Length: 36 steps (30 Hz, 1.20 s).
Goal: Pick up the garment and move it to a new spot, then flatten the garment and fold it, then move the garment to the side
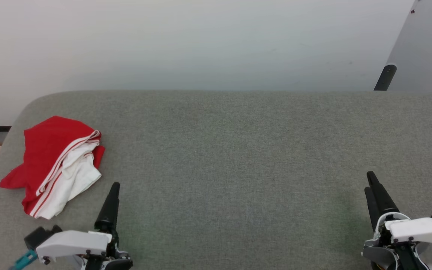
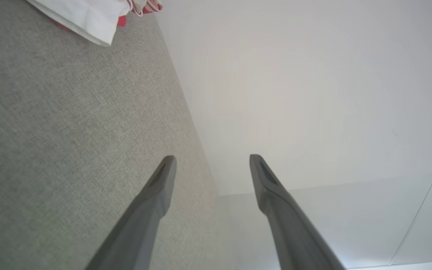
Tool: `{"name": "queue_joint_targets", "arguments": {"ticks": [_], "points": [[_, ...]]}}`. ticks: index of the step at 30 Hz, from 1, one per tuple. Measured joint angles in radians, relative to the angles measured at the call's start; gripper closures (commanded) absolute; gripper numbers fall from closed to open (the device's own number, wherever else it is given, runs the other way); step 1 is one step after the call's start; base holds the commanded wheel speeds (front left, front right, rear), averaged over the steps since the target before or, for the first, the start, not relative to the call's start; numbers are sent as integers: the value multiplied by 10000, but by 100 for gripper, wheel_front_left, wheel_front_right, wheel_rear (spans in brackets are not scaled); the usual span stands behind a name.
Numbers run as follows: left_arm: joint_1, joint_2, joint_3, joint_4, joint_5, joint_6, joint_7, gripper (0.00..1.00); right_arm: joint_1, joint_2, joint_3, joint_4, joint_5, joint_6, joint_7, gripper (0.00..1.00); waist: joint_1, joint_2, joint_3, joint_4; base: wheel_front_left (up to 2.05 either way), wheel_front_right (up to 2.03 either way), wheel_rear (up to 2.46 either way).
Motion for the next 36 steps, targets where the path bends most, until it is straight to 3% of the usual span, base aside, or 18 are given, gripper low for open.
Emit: {"name": "queue_joint_targets", "arguments": {"ticks": [19,36], "points": [[-512,625,-688,270,4054,293,-759,0,-1030,-614,993,911,-3269,0,-821,0,0,0,-33,49,0,0,0],[-835,970,-1049,265,7008,280,-1289,0,-1453,-711,466,1473,-7168,0,-1264,0,0,0,-65,79,0,0,0]]}}
